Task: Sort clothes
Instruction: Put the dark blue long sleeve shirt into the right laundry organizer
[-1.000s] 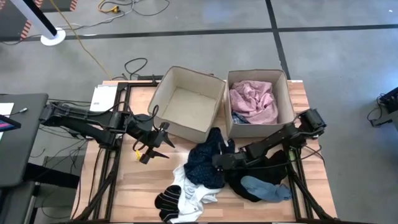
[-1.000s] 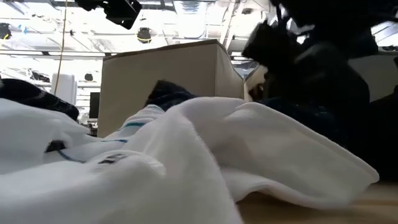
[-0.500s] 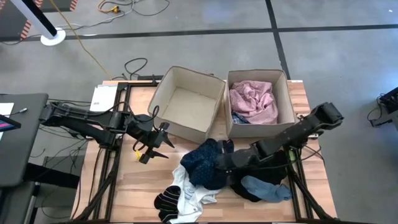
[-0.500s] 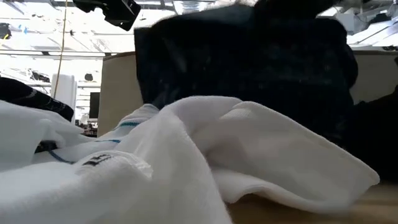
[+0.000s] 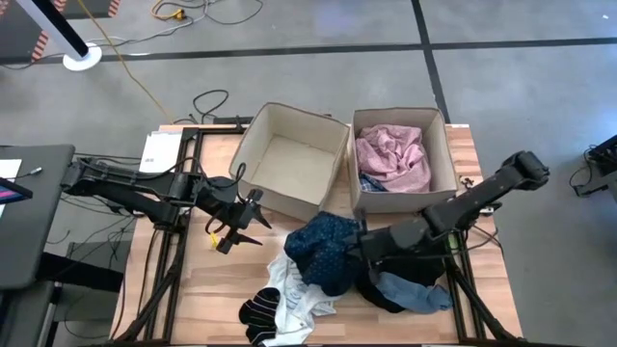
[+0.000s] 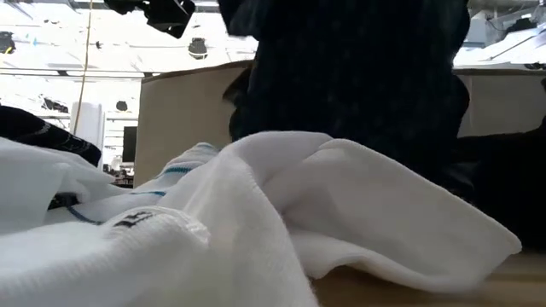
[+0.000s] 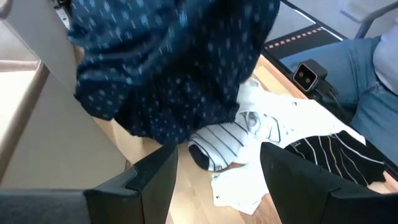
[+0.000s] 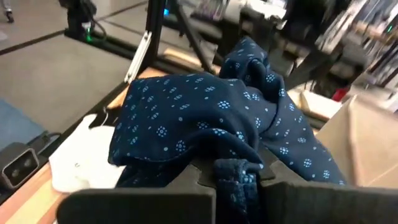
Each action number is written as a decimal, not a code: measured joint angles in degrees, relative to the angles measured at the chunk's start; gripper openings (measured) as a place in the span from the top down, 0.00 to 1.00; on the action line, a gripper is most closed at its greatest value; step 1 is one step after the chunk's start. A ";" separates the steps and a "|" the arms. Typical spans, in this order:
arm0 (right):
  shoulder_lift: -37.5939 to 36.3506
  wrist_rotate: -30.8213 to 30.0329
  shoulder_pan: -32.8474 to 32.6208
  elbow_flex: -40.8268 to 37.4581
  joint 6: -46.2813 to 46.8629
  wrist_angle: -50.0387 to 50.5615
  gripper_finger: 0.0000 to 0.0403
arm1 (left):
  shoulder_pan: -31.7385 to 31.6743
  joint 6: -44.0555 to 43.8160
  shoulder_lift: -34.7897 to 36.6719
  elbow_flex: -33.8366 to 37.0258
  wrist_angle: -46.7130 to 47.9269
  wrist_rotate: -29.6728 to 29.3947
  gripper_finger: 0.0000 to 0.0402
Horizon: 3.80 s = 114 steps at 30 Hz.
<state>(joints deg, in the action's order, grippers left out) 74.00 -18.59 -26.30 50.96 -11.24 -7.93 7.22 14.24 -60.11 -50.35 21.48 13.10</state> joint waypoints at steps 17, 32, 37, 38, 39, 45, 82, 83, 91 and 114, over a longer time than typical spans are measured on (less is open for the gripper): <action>-8.21 -0.01 0.63 1.36 -14.78 -5.87 0.92 | 1.60 -1.48 -10.59 -0.04 -15.20 5.83 0.44; -8.35 -2.41 0.44 13.02 -25.81 3.04 0.92 | 1.77 -9.85 -22.54 -0.04 -41.61 8.81 0.44; -8.35 -6.71 0.81 15.10 -26.76 7.05 0.92 | 1.86 -16.10 -26.39 -0.04 -50.81 13.99 0.43; -8.35 -7.06 1.01 15.21 -26.76 7.61 0.92 | 1.81 -17.25 -27.16 -0.04 -52.11 13.95 0.42; -8.35 -7.12 1.01 15.23 -26.76 7.81 0.92 | 1.78 -18.24 -28.06 -0.04 -53.71 13.76 0.40; -8.35 -7.21 1.01 15.28 -26.74 7.75 0.92 | 1.82 -23.34 -32.81 -0.04 -62.90 7.68 0.28; -5.70 -6.81 -4.54 15.30 -22.96 6.74 0.91 | 1.24 1.24 -46.76 -19.44 -54.67 -1.77 0.98; -5.70 -6.82 -4.73 15.30 -22.64 7.30 0.91 | 0.84 1.38 -46.76 -20.12 -54.35 -1.25 0.99; -5.75 -7.51 -5.87 15.30 -17.31 13.42 0.91 | -2.70 5.88 -46.76 -29.89 -44.24 2.00 1.00; -5.90 -44.76 1.65 15.37 -4.55 38.66 0.91 | -16.13 16.99 -46.76 -61.01 -25.14 5.03 1.00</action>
<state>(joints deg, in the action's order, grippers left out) 68.10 -63.35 -24.66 66.32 -15.79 30.72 -8.91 31.23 -106.87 -111.36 -3.66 18.13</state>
